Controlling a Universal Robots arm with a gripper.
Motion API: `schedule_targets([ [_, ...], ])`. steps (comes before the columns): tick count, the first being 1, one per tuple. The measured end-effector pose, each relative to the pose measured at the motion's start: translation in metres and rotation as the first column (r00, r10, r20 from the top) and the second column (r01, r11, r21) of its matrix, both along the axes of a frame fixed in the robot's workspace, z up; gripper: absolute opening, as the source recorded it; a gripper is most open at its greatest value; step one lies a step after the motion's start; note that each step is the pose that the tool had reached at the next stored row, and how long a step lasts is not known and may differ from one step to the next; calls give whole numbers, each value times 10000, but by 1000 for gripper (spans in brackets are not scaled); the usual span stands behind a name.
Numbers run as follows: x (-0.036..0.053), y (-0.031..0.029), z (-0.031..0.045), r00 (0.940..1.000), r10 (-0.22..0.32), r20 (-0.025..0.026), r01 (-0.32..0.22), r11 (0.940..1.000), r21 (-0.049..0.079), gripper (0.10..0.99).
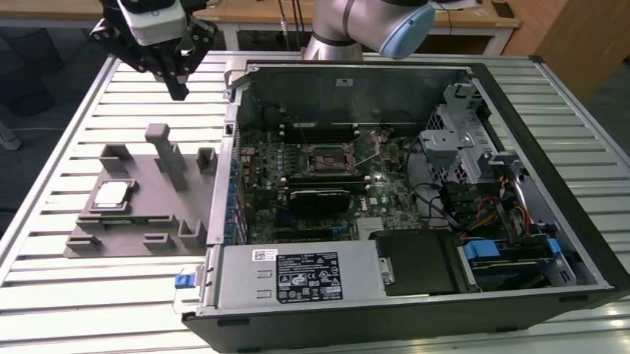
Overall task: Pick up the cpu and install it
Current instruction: 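Reach for the cpu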
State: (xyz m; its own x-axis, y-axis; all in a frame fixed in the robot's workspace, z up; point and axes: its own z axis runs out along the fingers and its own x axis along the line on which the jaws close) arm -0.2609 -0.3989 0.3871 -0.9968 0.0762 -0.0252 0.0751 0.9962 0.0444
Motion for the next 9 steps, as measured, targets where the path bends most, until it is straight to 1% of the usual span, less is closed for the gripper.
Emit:
schedule_targets([
  [4,-66,0,-14,10000,-1,-1,1,10000,0,106],
  [9,-144,0,-53,10000,0,0,0,10000,0,106],
])
